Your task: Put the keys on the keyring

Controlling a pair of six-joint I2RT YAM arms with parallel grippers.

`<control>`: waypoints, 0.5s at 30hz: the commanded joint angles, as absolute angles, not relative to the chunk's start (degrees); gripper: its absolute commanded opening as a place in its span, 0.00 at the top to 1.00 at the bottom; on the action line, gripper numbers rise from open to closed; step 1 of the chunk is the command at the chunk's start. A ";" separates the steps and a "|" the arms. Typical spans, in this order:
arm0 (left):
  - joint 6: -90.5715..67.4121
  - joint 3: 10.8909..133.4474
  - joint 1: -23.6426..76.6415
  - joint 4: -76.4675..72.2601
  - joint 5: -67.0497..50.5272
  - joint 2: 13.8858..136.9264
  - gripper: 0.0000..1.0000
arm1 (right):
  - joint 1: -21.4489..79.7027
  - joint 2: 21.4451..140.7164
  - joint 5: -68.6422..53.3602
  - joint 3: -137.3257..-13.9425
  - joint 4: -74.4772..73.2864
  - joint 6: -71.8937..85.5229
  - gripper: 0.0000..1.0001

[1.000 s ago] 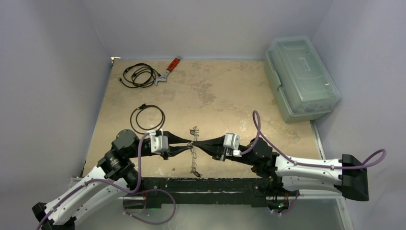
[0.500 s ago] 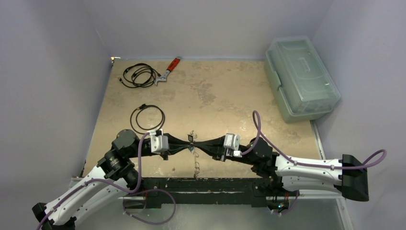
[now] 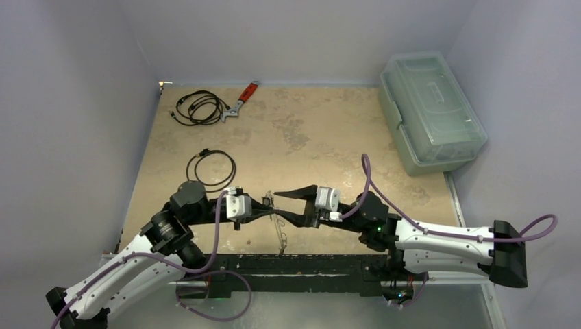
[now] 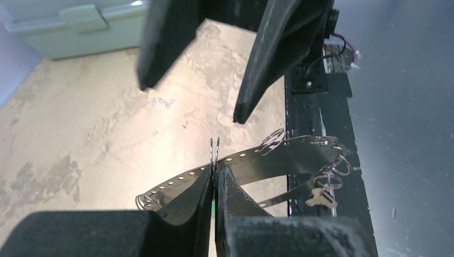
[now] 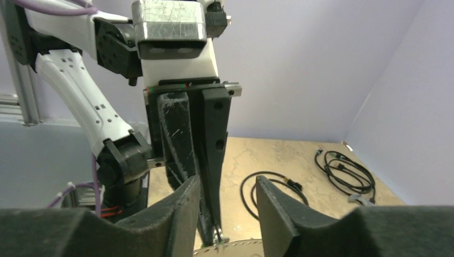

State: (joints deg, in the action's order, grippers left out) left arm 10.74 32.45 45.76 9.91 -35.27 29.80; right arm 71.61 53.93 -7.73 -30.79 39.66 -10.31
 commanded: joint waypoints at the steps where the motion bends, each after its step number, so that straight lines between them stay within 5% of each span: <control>1: 16.13 38.07 45.53 14.85 -34.40 31.50 1.00 | 71.72 53.04 -3.14 -36.48 32.63 -13.47 0.50; 15: 17.06 47.18 45.57 27.32 -31.10 36.84 1.00 | 71.72 56.78 -8.66 -51.23 0.46 -20.08 0.52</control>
